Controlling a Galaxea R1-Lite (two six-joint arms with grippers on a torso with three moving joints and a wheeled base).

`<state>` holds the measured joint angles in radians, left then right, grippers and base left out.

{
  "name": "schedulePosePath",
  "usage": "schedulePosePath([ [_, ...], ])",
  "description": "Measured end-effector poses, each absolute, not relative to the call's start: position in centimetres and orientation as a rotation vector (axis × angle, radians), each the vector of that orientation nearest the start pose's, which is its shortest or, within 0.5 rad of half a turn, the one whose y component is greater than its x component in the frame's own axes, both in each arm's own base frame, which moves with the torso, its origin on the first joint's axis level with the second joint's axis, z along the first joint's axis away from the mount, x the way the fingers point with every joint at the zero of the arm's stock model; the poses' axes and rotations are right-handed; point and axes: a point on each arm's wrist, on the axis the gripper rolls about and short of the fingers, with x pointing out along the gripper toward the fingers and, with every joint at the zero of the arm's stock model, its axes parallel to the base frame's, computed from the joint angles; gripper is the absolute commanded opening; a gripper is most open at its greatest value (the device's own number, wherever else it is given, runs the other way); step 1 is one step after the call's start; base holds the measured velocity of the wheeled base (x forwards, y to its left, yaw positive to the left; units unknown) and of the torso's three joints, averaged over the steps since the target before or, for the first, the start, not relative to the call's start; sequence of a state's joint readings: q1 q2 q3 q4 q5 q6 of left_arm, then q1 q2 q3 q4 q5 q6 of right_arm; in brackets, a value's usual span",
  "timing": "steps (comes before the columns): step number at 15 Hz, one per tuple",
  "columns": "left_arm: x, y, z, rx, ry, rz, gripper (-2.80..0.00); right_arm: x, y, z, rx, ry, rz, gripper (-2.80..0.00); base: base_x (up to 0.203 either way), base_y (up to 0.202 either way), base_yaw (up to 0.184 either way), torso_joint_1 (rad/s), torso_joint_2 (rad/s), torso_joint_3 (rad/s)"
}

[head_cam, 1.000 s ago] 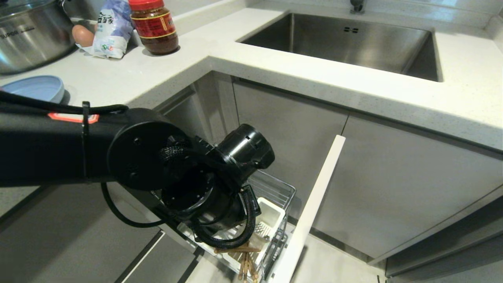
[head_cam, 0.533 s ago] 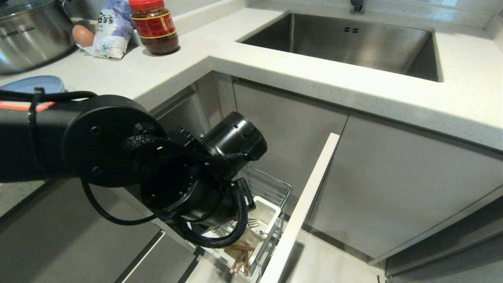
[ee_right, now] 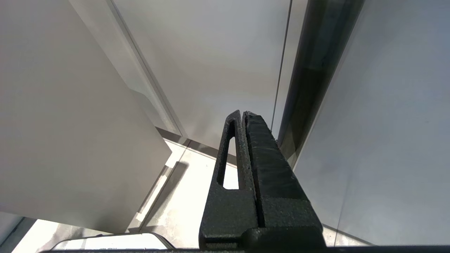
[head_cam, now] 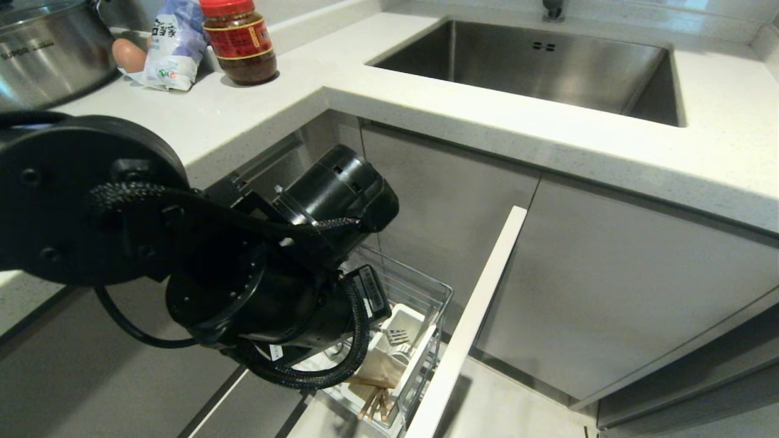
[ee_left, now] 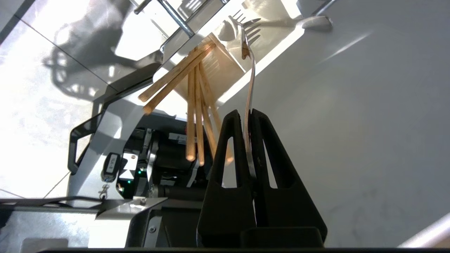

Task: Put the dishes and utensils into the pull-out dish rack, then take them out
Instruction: Take the fork out of the cupboard

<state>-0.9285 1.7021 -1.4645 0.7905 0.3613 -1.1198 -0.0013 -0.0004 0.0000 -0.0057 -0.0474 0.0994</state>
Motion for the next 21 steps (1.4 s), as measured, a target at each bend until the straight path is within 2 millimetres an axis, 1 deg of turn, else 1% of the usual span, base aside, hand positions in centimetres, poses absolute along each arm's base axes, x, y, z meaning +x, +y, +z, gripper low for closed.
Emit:
schedulePosePath([
  [3,16.4,-21.0,25.7,-0.392,0.953,0.009,-2.80,-2.3,-0.1,7.6,0.099,-0.009,-0.048,-2.80,0.000,0.000,0.000,0.000,0.00,0.000],
  [10,14.1,-18.6,29.5,-0.433,0.864,-0.024,-2.80,-2.3,-0.1,7.6,0.099,-0.009,-0.048,-2.80,0.000,0.000,0.000,0.000,0.00,0.000],
  [13,13.3,-17.4,31.1,-0.443,0.773,-0.024,-2.80,-2.3,-0.1,7.6,0.099,-0.008,-0.049,-2.80,0.000,0.000,0.000,0.000,0.00,0.000],
  [15,12.5,-16.4,32.5,-0.476,0.703,-0.027,-2.80,-2.3,-0.1,7.6,0.099,-0.008,-0.048,-2.80,0.000,0.000,0.000,0.000,0.00,0.000],
  [21,9.9,-12.1,37.2,-0.571,0.448,-0.082,-2.80,-2.3,-0.1,7.6,0.099,-0.008,-0.048,-2.80,0.000,0.000,0.000,0.000,0.00,0.000],
])
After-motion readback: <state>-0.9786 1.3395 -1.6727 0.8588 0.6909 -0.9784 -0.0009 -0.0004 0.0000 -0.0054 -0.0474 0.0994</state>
